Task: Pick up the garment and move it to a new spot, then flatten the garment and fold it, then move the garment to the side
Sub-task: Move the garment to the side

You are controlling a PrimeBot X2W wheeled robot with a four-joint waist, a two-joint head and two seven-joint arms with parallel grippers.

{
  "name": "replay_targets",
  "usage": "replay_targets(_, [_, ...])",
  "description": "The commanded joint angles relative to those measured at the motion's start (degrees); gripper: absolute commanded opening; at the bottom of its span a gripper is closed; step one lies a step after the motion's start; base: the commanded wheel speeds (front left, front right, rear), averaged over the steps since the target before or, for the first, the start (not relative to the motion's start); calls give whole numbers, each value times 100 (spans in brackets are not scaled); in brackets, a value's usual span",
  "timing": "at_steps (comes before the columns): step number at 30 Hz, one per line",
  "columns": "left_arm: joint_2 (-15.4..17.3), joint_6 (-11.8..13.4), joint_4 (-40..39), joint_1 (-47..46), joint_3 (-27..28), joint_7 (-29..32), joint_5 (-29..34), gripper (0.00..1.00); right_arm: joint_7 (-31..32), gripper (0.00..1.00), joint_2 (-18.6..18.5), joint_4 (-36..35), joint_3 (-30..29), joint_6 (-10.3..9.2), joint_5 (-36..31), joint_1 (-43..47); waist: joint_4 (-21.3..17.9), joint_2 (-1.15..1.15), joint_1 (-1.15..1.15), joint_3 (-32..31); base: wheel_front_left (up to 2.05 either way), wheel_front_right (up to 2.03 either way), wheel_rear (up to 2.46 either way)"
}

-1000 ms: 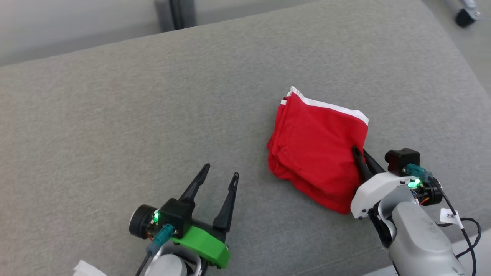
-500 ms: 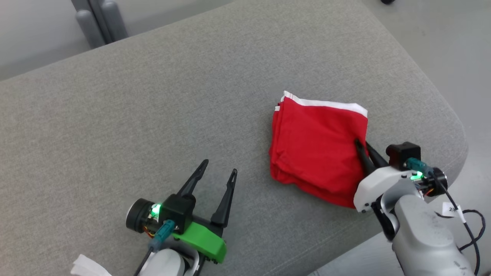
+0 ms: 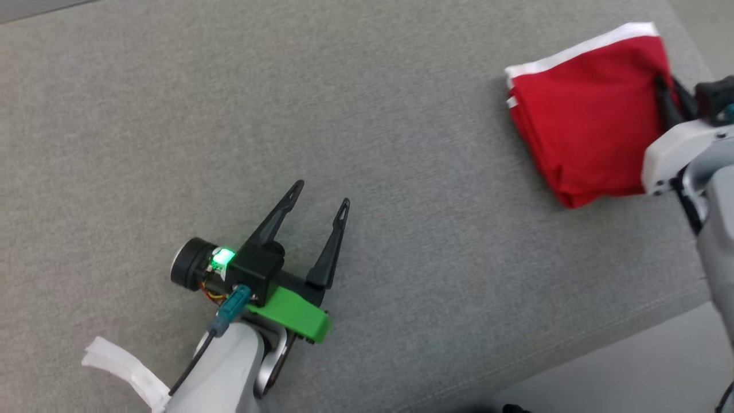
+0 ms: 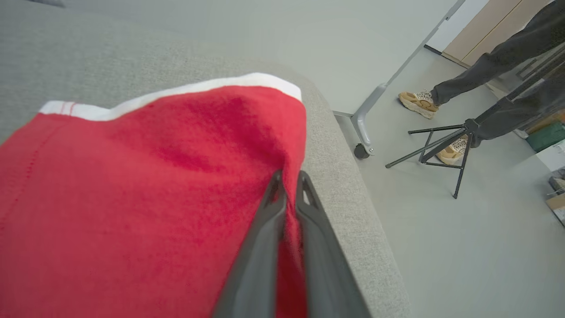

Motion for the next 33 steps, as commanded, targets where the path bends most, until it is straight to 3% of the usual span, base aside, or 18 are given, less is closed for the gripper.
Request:
replay_targets(1, [46,-17,-52,-208,-22,-2,36,100,34,0,-203,91,-120,-10,-133,-222,655,0,0,658,0,0,0])
replay_targets(8, [44,-17,-142,-554,-87,-2,20,100,195,0,-1053,429,-888,-10,-779,-858,1025,0,0,976,0,0,0])
replay_targets(13, [50,-17,-177,-604,-79,-2,4,100,360,0,-1303,394,-1379,-11,-1263,-1021,1134,0,0,1039,0,0,0])
replay_targets(15, [41,-17,-163,-582,-59,-2,7,100,429,37,-1357,346,-1637,-11,-1477,-1013,1157,0,0,1034,0,0,0])
replay_targets(16, [36,-17,-156,-571,-53,-2,7,100,410,45,-1375,304,-1755,-11,-1538,-1005,1163,0,0,1025,0,0,0])
replay_targets(17, [24,-17,-142,-551,-51,-2,1,100,399,100,-1381,260,-1898,-11,-1650,-970,1175,0,0,998,0,0,0])
replay_targets(20, [-5,-17,-110,-476,-22,-2,-15,100,295,100,-1306,158,-2236,-11,-1829,-899,1191,0,0,891,0,0,0])
replay_targets(26, [-78,-18,-54,-275,155,-2,2,100,22,100,-674,-287,-2617,-11,-1934,-796,1169,0,0,515,0,0,0])
replay_targets(33, [-139,-18,27,-63,553,-2,87,100,-25,100,77,-1177,-1946,-11,-1366,-439,1182,0,0,48,0,0,0])
